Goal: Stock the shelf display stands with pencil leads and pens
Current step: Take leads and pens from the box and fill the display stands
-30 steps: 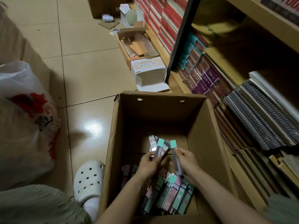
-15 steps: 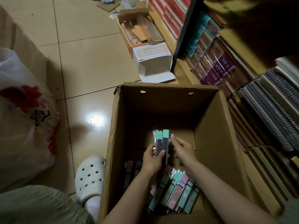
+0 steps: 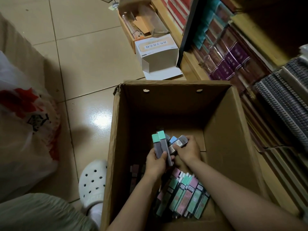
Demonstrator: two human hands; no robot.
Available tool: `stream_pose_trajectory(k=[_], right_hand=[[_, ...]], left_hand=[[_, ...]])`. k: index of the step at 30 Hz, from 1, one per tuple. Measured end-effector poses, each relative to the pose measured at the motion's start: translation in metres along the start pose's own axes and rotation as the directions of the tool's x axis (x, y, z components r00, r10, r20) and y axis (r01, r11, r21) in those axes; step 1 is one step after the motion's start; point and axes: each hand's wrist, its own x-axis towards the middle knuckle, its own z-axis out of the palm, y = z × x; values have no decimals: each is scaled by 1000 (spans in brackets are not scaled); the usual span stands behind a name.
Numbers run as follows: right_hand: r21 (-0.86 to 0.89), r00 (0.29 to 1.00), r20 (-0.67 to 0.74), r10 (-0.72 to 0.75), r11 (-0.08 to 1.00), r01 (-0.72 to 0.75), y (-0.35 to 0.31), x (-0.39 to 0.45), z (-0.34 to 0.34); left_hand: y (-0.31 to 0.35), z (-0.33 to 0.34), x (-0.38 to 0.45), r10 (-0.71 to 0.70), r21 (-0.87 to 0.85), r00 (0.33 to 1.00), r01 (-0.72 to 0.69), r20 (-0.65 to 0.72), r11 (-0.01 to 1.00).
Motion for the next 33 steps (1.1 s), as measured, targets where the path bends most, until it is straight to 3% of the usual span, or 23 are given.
stream_pose_trajectory(k=[3, 6, 10, 14, 19, 22, 26, 29, 33], right_hand=[[120, 996, -89, -6, 993, 17, -1, -6, -17], [100, 985, -141, -98, 989, 113, -7, -21, -45], [75, 951, -164, -263, 958, 278, -36, -49, -94], [-31, 866, -179, -467, 883, 469, -82, -86, -158], [-110, 791, -226, -568, 822, 559, -135, -138, -248], [-128, 736, -280, -617, 783, 608, -161, -166, -298], [-259, 644, -371, -668, 741, 619, -192, -193, -356], [-267, 619, -423, -662, 744, 613, -214, -208, -393], [-352, 558, -497, -665, 742, 571, -240, -213, -434]], left_hand=[[10, 8, -7, 6, 1, 999, -6, 32, 1000], [30, 15, -23, 36, 45, 995, -40, 97, 998], [78, 24, -52, 94, 250, 960, -161, 262, 955], [143, 40, -87, 139, 406, 899, -319, 415, 856], [222, 67, -134, 178, 461, 768, -534, 615, 709], [255, 90, -163, 185, 434, 708, -594, 682, 677], [281, 112, -188, 172, 270, 609, -563, 774, 781], [297, 125, -201, 171, 188, 519, -567, 837, 802], [310, 144, -205, 241, 134, 506, -596, 828, 791]])
